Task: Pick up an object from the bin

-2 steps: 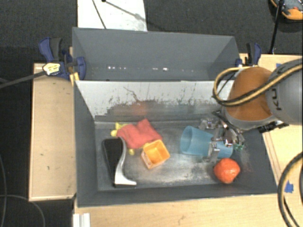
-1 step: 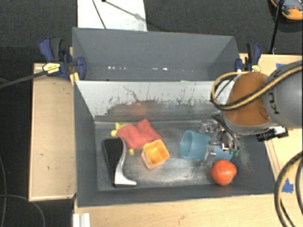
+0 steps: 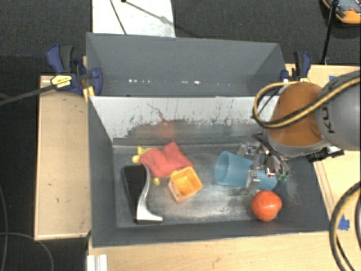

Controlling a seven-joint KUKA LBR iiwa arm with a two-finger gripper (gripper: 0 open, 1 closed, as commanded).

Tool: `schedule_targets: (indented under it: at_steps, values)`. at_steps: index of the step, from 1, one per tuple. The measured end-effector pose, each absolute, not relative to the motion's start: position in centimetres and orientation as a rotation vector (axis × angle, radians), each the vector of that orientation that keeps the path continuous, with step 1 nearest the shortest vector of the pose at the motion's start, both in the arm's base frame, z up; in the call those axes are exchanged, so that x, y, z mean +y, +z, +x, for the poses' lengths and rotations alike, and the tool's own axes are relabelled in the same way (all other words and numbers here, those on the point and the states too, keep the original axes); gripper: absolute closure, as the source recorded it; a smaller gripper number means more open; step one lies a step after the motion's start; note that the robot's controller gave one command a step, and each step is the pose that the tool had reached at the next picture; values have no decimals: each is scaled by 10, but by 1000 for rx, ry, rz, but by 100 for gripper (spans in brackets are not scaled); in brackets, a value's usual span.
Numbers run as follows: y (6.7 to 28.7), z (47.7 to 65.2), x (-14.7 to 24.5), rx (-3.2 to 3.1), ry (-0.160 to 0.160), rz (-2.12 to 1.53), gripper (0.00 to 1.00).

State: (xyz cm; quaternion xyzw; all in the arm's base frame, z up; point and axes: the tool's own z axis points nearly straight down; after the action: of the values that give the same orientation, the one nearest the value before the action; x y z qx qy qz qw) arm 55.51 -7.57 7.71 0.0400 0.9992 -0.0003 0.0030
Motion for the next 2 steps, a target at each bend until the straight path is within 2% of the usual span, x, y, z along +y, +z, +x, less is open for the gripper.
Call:
schedule_targets:
  at_steps: [1,2]
  values:
    - [74,549,-73,3129,1,221,100]
    - [74,549,-73,3129,1,220,100]
